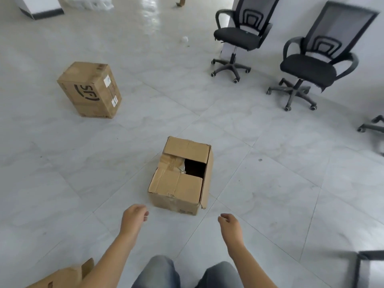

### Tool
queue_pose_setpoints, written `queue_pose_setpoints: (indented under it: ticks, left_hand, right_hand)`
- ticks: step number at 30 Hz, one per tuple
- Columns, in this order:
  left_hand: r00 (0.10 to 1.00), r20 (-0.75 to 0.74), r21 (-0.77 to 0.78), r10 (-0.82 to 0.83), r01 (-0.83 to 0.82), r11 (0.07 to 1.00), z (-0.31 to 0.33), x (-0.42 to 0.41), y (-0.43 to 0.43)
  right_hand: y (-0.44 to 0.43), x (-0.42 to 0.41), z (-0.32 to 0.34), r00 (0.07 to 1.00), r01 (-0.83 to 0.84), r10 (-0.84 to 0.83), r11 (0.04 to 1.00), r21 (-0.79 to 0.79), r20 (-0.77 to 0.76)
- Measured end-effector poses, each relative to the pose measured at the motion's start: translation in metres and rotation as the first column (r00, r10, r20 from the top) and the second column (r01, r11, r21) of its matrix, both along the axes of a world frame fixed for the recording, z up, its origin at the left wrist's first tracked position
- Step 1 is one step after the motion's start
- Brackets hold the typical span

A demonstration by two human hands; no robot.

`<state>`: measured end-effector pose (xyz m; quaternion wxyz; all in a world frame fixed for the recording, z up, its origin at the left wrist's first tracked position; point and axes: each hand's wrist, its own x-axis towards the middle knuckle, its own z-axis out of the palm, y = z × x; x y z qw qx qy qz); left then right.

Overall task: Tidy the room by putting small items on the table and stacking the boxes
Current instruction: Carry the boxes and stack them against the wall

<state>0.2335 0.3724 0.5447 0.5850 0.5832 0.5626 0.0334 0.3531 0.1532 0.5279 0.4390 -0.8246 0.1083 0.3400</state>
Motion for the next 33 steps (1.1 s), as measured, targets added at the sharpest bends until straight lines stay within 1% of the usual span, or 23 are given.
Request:
queue_pose_setpoints:
  ticks: [3,5,8,9,11,14,16,17,18,21,23,24,26,27,28,29,30,31,32,33]
  left_hand:
    - [0.992,-0.054,0.105,-0.114,0.119,0.987,-0.059,0.047,0.03]
    - [0.971,-0.147,0.154,-0.188,0.21,0.965,-0.117,0.075,0.043]
    - [0.921,-0.257,0.242,-0.294,0.355,0.903,-0.207,0.12,0.054]
    - [0.905,-0.285,0.283,-0.316,0.395,0.874,-0.233,0.135,0.057]
    - [0.874,-0.368,0.364,-0.317,0.449,0.816,-0.28,0.154,0.064]
    - [0.827,-0.503,0.472,-0.251,0.506,0.722,-0.332,0.164,0.086]
    - [0.834,-0.52,0.508,-0.184,0.475,0.718,-0.367,0.166,0.108]
    - [0.847,-0.507,0.499,-0.159,0.438,0.747,-0.379,0.165,0.119]
    - [0.857,-0.494,0.471,-0.146,0.405,0.783,-0.388,0.164,0.128]
    - [0.864,-0.467,0.369,-0.186,0.382,0.847,-0.398,0.16,0.144]
    - [0.882,-0.416,0.315,-0.222,0.369,0.875,-0.399,0.16,0.143]
    - [0.897,-0.383,0.295,-0.222,0.346,0.891,-0.399,0.161,0.14]
    - [0.915,-0.351,0.284,-0.197,0.305,0.909,-0.401,0.164,0.125]
    - [0.915,-0.36,0.286,-0.183,0.295,0.912,-0.401,0.167,0.117]
    - [0.912,-0.372,0.293,-0.17,0.289,0.911,-0.402,0.17,0.109]
    - [0.911,-0.38,0.301,-0.16,0.286,0.91,-0.402,0.172,0.101]
    - [0.912,-0.38,0.306,-0.153,0.28,0.91,-0.402,0.173,0.096]
    - [0.916,-0.375,0.308,-0.146,0.271,0.912,-0.402,0.173,0.093]
    - [0.92,-0.365,0.309,-0.139,0.261,0.915,-0.403,0.173,0.093]
    - [0.924,-0.358,0.3,-0.138,0.254,0.92,-0.403,0.171,0.094]
  right_hand:
    - [0.029,0.033,-0.064,0.992,0.115,-0.112,0.992,0.045,-0.063]
    - [0.048,0.046,-0.119,0.984,0.159,-0.155,0.986,0.052,-0.084]
    - [0.075,0.068,-0.211,0.978,0.199,-0.194,0.978,0.062,-0.072]
    - [0.083,0.076,-0.245,0.971,0.229,-0.222,0.971,0.069,-0.09]
    - [0.096,0.089,-0.312,0.943,0.309,-0.29,0.945,0.109,-0.161]
    - [0.099,0.109,-0.375,0.872,0.461,-0.409,0.872,0.167,-0.269]
    - [0.099,0.122,-0.407,0.839,0.523,-0.465,0.832,0.184,-0.284]
    - [0.101,0.125,-0.417,0.817,0.562,-0.504,0.805,0.191,-0.28]
    - [0.102,0.126,-0.423,0.794,0.6,-0.552,0.777,0.188,-0.255]
    - [0.096,0.126,-0.414,0.71,0.692,-0.703,0.687,0.22,-0.037]
    - [0.094,0.131,-0.39,0.672,0.674,-0.724,0.686,0.276,0.158]
    - [0.095,0.133,-0.381,0.663,0.628,-0.699,0.714,0.31,0.267]
    - [0.1,0.14,-0.372,0.664,0.478,-0.58,0.815,0.328,0.472]
    - [0.105,0.142,-0.373,0.655,0.378,-0.471,0.881,0.284,0.591]
    - [0.108,0.143,-0.374,0.596,0.271,-0.327,0.942,0.199,0.734]
    - [0.112,0.143,-0.378,0.488,0.165,-0.153,0.983,0.081,0.859]
    - [0.114,0.14,-0.387,0.376,0.048,0.019,0.998,-0.04,0.926]
    - [0.115,0.137,-0.399,0.262,-0.058,0.195,0.981,-0.186,0.945]
    - [0.115,0.134,-0.407,0.19,-0.157,0.33,0.94,-0.303,0.925]
    - [0.114,0.129,-0.41,0.158,-0.236,0.443,0.885,-0.402,0.883]
